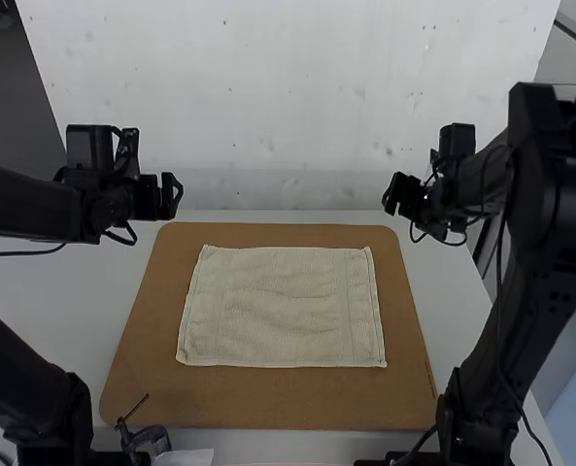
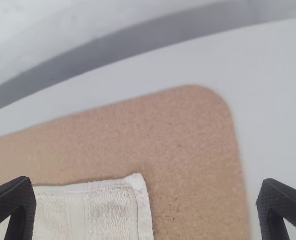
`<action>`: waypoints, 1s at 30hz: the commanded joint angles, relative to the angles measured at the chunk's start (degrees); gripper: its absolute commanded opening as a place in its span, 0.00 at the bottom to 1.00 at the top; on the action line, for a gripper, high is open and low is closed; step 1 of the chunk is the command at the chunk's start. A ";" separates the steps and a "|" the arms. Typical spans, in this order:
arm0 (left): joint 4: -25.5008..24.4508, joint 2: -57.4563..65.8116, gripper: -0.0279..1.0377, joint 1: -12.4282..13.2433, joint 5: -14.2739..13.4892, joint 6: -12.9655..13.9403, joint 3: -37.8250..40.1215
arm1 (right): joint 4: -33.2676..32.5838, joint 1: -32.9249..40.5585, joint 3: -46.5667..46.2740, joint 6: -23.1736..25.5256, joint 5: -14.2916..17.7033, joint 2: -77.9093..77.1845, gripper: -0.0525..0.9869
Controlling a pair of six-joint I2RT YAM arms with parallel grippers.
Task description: Fold the towel.
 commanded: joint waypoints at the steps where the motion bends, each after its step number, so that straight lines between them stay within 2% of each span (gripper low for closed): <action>1: -0.26 -5.19 0.95 -0.40 -0.54 -0.22 -0.93 | -1.94 2.97 4.10 1.27 -2.56 4.46 0.98; 6: -4.03 -8.44 0.95 -0.32 -0.54 -0.04 -2.08 | -8.01 4.73 9.20 2.41 -4.58 11.31 0.98; 10: -4.91 -9.67 0.95 -0.14 -0.62 0.49 -2.87 | -13.02 5.43 12.62 2.32 -4.58 14.74 0.98; 19: -5.44 -10.29 0.95 0.04 -0.62 0.93 -3.66 | -18.11 6.57 18.25 1.36 -5.20 21.60 0.97; 23: -5.44 -10.20 0.95 0.04 -0.62 0.93 -3.57 | -24.62 9.39 21.94 -3.48 -2.91 25.11 0.97; 27: -5.35 -9.67 0.95 -0.14 -0.62 0.93 -3.57 | -30.24 11.06 25.63 -6.20 0.16 27.48 0.96; 30: -5.35 -9.15 0.95 -0.14 -0.45 0.93 -3.66 | -32.26 11.23 27.13 -6.73 0.95 28.36 0.89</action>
